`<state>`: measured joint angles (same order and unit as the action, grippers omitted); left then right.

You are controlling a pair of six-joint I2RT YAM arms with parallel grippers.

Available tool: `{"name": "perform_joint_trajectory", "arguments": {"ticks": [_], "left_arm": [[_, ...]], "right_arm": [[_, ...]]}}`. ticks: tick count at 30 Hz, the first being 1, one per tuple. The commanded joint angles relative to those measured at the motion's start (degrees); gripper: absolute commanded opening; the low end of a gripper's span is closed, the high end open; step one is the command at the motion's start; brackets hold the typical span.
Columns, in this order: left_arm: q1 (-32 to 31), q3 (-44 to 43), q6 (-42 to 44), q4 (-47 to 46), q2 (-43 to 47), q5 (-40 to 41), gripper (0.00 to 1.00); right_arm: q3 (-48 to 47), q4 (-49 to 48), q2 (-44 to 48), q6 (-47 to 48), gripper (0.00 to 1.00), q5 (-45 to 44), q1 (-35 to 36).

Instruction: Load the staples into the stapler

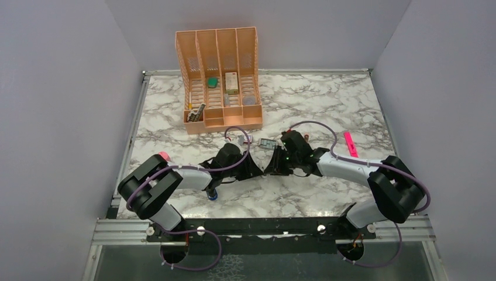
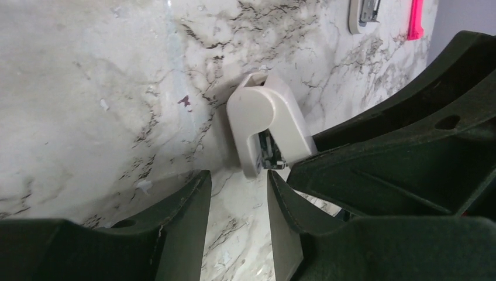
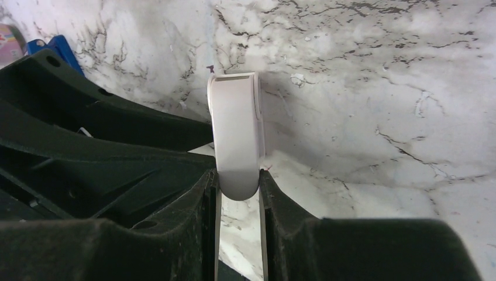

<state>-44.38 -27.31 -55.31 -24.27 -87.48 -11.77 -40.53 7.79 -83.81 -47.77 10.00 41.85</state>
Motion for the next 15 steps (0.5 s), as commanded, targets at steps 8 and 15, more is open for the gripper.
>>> {"name": "perform_joint_trajectory", "arguments": {"ticks": [8,15], "left_arm": [[-0.27,-1.30,-0.66,-4.64,-3.56,-1.52,0.24],[-0.30,-1.31,-0.60,-4.64,-3.42,-2.01,0.05]], "right_arm": [[1.54,-4.68,0.68,-2.22,0.20,6.63,-1.58],[2.01,-5.90,0.67,-2.55,0.21,8.14,-2.02]]}}
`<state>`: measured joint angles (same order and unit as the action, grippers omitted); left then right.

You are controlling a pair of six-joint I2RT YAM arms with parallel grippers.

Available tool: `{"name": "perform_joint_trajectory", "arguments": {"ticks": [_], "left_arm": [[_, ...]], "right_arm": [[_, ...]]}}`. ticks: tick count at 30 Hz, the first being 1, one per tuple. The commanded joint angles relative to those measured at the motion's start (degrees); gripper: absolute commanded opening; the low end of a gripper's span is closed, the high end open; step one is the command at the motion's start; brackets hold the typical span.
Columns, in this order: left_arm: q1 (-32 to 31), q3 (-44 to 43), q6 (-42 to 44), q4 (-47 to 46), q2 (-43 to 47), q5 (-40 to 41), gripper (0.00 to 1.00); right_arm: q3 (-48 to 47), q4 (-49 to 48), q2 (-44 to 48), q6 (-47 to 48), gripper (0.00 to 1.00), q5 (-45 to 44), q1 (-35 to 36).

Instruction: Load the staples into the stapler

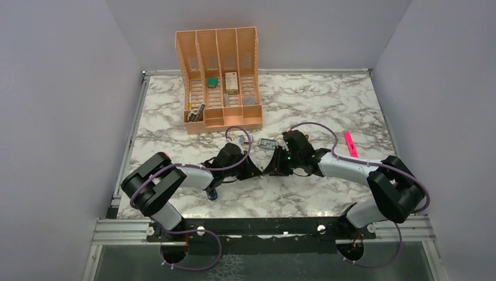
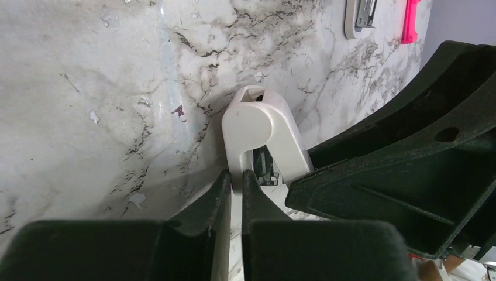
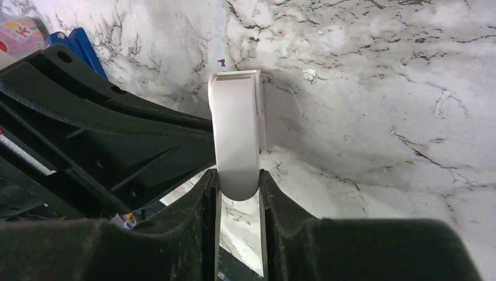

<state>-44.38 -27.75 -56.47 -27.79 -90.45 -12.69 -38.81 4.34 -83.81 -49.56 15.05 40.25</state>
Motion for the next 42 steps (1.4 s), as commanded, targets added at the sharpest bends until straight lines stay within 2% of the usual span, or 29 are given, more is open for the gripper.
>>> {"name": "perform_joint_trajectory", "arguments": {"ticks": [1,10,20,34,38,42], "left_arm": [[-0.33,-0.95,0.49,-1.12,-0.45,-1.17,0.00],[-0.43,-1.08,1.81,-1.04,-0.62,-3.74,0.00],[-1.59,-2.02,3.98,-1.04,-1.27,-5.00,0.00],[-3.05,-3.86,5.41,-1.04,-2.75,-5.19,0.00],[-3.10,-4.13,5.10,-1.03,-2.90,-5.09,0.00],[-3.16,-4.30,4.02,-1.04,-3.13,-4.18,0.00]], "right_arm": [[0.09,-2.22,0.73,-0.67,0.21,3.00,-0.53],[-1.10,1.72,2.31,2.15,0.22,3.52,-4.13],[-4.11,5.72,4.09,5.77,0.29,2.58,-10.40],[-6.68,7.42,0.40,6.80,0.37,1.00,-13.26],[-5.69,5.43,0.28,6.99,0.41,4.51,-13.22],[-3.60,4.03,1.54,7.07,0.53,6.99,-13.26]]}}
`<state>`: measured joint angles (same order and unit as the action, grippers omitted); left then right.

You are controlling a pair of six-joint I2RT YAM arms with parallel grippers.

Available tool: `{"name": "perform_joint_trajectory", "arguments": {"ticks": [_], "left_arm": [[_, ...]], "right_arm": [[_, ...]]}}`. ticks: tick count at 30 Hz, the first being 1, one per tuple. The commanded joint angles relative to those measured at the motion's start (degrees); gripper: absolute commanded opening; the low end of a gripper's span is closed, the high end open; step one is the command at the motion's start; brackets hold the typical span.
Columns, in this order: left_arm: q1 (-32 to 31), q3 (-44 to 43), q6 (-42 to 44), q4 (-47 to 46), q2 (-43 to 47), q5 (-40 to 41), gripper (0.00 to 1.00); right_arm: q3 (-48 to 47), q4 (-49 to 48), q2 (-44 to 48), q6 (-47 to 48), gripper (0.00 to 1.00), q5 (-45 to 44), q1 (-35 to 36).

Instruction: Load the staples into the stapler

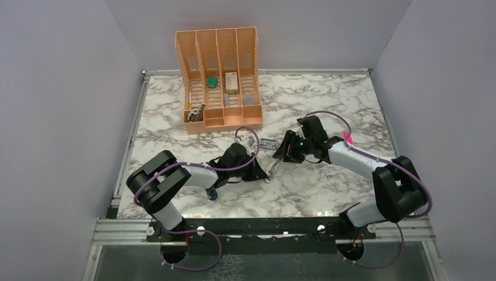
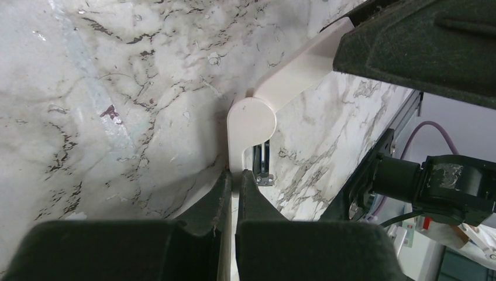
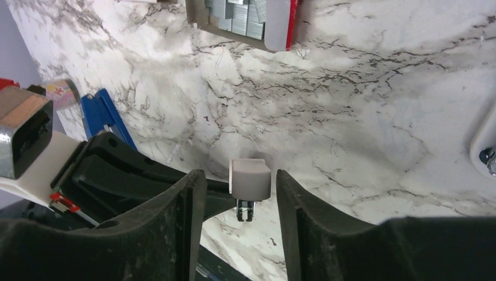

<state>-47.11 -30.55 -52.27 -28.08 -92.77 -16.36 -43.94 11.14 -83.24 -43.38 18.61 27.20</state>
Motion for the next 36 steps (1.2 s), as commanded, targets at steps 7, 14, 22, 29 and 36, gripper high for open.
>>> {"name": "perform_joint_trajectory", "arguments": {"ticks": [7,14,22,29,36], "left_arm": [[-0.41,-2.31,-1.05,-0.75,-1.71,-0.10,0.00],[-0.39,-2.38,-1.56,-0.75,-2.06,0.46,0.00],[-0.41,-2.60,-2.11,-0.75,-2.40,0.39,0.00],[-0.36,-2.73,-2.47,-0.75,-2.59,0.56,0.00],[-0.40,-2.35,-2.48,-0.75,-2.25,0.53,0.00]], "right_arm": [[6.37,-6.22,1.76,-1.03,0.72,4.99,-0.05],[8.56,-10.60,-0.39,-4.74,0.75,7.06,1.29],[8.35,-14.13,-3.19,-6.89,0.74,5.87,3.79],[8.67,-16.67,-4.87,-6.32,0.65,4.41,4.98],[8.92,-18.06,-6.03,-7.45,0.50,2.37,5.75]]}}
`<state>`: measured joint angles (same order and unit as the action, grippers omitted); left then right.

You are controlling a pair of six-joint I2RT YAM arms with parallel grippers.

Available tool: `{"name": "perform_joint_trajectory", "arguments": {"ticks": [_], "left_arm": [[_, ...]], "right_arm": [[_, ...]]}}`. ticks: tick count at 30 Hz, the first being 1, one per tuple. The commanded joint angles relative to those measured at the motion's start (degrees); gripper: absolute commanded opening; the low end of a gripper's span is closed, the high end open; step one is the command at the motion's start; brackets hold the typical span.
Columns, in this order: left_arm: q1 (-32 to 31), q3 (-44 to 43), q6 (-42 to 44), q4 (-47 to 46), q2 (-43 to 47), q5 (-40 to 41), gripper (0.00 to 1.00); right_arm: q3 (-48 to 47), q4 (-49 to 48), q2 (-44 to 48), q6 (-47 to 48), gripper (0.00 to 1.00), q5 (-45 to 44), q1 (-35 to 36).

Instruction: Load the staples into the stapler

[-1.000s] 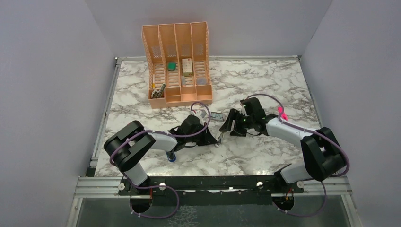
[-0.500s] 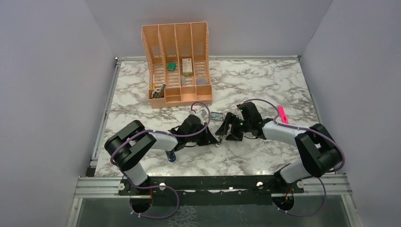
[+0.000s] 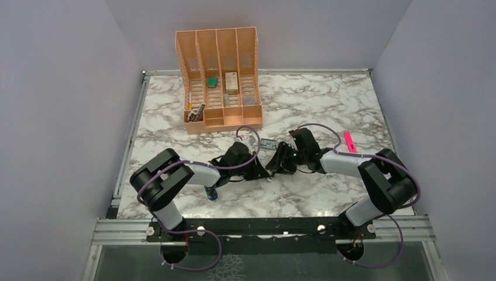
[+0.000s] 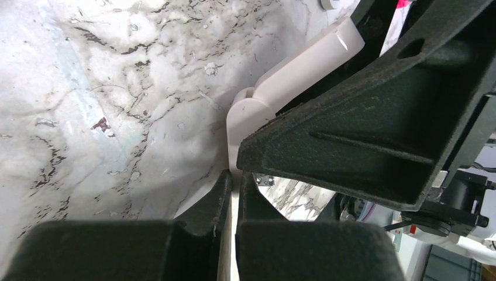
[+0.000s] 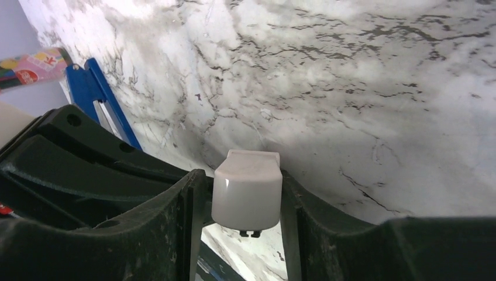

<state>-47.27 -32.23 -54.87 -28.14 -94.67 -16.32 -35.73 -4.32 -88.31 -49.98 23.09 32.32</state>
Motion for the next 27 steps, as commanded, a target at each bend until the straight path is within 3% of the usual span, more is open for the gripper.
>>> {"name": "perform_joint_trajectory", "arguments": {"ticks": [1,6,10,14,21,27], "left_arm": [[-0.27,-0.66,0.17,-0.69,-0.29,0.52,0.00],[-0.27,-0.34,1.12,-0.69,0.41,0.25,0.03],[-0.27,0.64,2.05,-0.64,3.45,1.62,0.35],[-0.22,1.93,2.74,-0.45,6.70,3.51,0.51],[-0.21,3.12,3.69,0.85,10.96,7.16,0.59],[-0.18,2.46,5.30,5.29,14.17,10.92,0.61]], "right_arm": [[0.48,-2.16,-1.12,-1.03,0.48,-2.55,0.75],[-0.45,0.69,-0.58,-0.56,0.36,-7.11,0.91],[-5.82,9.61,1.39,5.82,0.35,-14.67,0.91],[-12.30,19.23,3.04,12.02,0.34,-22.01,0.70],[-18.51,30.15,3.28,17.50,0.35,-31.88,-1.05],[-23.16,33.71,-3.68,20.72,0.36,-31.75,-2.01]]}}
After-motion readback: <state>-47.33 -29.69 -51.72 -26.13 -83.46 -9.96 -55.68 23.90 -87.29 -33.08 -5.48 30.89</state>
